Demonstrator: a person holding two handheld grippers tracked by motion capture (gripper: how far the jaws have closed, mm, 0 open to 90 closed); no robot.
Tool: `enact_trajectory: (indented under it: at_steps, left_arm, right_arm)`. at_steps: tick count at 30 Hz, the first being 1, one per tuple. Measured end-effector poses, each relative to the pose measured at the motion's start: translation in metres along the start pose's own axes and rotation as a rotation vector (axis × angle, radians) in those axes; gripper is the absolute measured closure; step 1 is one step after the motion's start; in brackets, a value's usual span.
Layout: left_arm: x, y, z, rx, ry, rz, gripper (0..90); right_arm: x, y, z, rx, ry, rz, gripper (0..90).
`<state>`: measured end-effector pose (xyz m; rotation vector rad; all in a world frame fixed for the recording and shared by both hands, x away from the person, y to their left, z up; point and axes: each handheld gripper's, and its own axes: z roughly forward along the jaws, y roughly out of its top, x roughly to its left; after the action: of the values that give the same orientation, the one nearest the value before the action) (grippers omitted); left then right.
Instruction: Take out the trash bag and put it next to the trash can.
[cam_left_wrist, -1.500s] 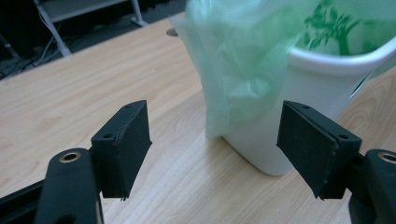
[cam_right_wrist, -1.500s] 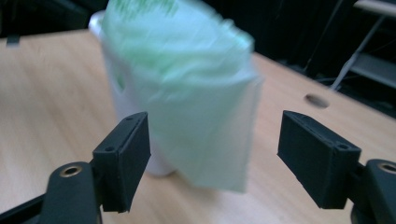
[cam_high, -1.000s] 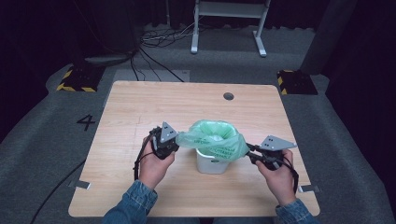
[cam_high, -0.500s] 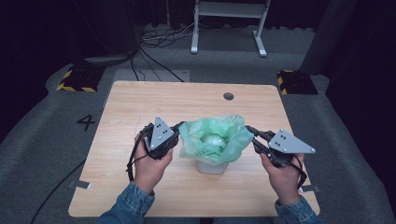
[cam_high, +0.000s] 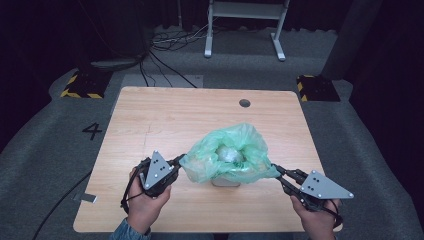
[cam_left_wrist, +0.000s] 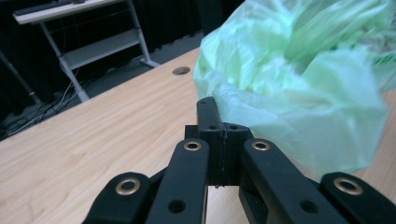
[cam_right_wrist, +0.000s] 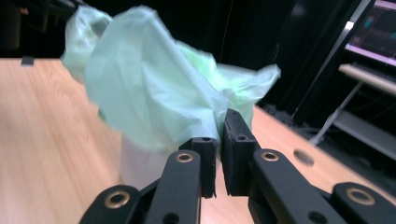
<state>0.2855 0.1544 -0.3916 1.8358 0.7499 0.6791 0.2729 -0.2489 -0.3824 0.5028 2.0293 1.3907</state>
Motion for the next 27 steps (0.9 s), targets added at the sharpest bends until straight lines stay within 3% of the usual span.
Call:
enact_trajectory:
  at_steps: [4,7,10,12,15,16,17,18,20,22,24,27]
  left_arm:
    - [0.001,-0.010,0.001,0.025,-0.014,-0.024,89.7]
    - [0.003,-0.012,0.006,0.031,-0.021,-0.047,89.6]
    - [0.008,-0.010,0.014,0.020,-0.018,-0.075,88.8]
    - [0.012,-0.008,0.022,0.005,-0.007,-0.104,75.9]
    - [0.020,-0.005,0.042,0.012,0.001,-0.117,58.0]
    - [0.021,-0.003,0.046,0.020,-0.002,-0.122,56.0]
    - [0.022,-0.001,0.050,0.028,-0.001,-0.112,60.6]
    - [0.022,0.002,0.053,0.020,-0.002,-0.113,63.4]
    - [0.019,0.015,0.055,0.003,-0.021,-0.114,79.4]
    - [0.017,0.024,0.055,-0.016,-0.025,-0.104,89.4]
    - [0.013,0.035,0.052,-0.061,-0.029,-0.077,89.6]
    - [0.004,0.046,0.037,-0.145,-0.021,-0.012,89.8]
  right_arm:
    - [-0.003,-0.017,-0.002,0.031,0.014,0.064,85.0]
    - [-0.007,-0.026,0.002,0.035,0.022,0.115,66.6]
    - [-0.015,-0.028,0.007,0.044,-0.020,0.157,42.6]
    - [-0.022,-0.030,0.014,0.077,-0.029,0.201,30.0]
    - [-0.031,-0.033,0.033,0.146,-0.017,0.177,27.4]
    - [-0.034,-0.033,0.040,0.164,-0.012,0.168,27.8]
    - [-0.036,-0.032,0.045,0.169,-0.012,0.163,30.8]
    - [-0.040,-0.030,0.051,0.170,-0.008,0.149,39.9]
    - [-0.048,-0.020,0.061,0.164,0.022,0.144,61.8]
    - [-0.053,-0.007,0.066,0.136,0.000,0.123,74.6]
    - [-0.054,0.003,0.068,0.103,-0.019,0.106,79.2]
    - [-0.047,0.024,0.063,-0.007,-0.022,0.027,84.5]
